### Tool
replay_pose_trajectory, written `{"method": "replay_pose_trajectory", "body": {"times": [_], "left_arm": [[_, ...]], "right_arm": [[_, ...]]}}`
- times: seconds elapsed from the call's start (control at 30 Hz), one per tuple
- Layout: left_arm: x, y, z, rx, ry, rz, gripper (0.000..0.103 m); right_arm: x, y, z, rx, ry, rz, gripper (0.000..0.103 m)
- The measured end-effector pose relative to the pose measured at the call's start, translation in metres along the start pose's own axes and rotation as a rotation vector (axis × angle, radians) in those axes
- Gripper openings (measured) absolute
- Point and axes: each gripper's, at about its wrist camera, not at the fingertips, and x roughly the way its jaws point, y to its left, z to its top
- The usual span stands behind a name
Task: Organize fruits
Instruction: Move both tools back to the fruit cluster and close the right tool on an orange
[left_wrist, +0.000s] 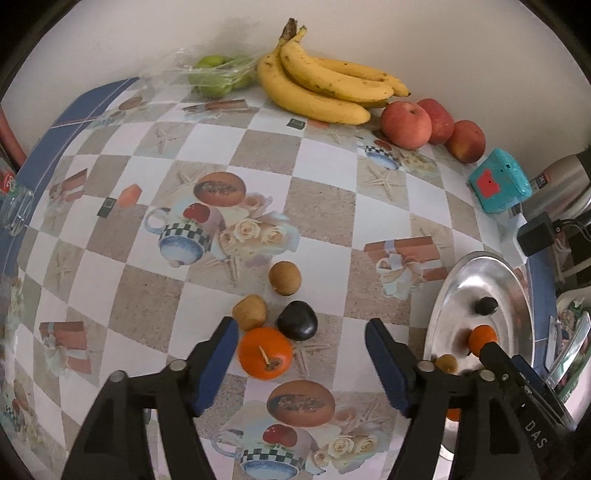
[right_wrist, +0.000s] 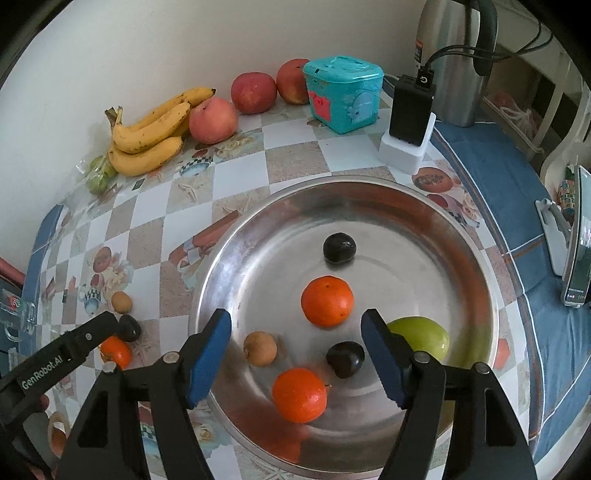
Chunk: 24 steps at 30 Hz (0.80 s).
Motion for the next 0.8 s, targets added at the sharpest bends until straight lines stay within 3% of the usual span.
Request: {"method": "replay_pose_trajectory", "body": {"times": [0.03, 0.07, 0.13, 0.2, 0.37, 0.8], "left_arm": [[0.000, 0.001, 0.000, -0.004, 0.002, 0.003, 0.078], [0.000, 0.002, 0.000, -0.006, 0.003, 0.004, 0.079], [0.000, 0.004, 0.000, -0.014, 0.003, 0.007, 0.088], [-0.001, 0.006, 0.000, -0.022, -0.005, 0.011, 0.097], [-0.005, 0.011, 0.000, -0.031, -0.016, 0.021, 0.103], [-0.019, 0.039, 0.004, -0.071, -0.038, 0.040, 0.103]], "right_arm": [[0.000, 0.000, 0.000, -0.005, -0.003, -0.006, 0.078], [0.000, 0.001, -0.001, -0.009, -0.005, -0.009, 0.090], [-0.001, 0.001, -0.001, -0.015, -0.019, -0.013, 0.098], [-0.001, 0.002, -0.001, -0.018, -0.025, -0.013, 0.098], [-0.003, 0.003, -0.001, -0.013, -0.039, -0.004, 0.098], [-0.006, 0.008, -0.005, 0.014, -0.057, 0.029, 0.098]]}}
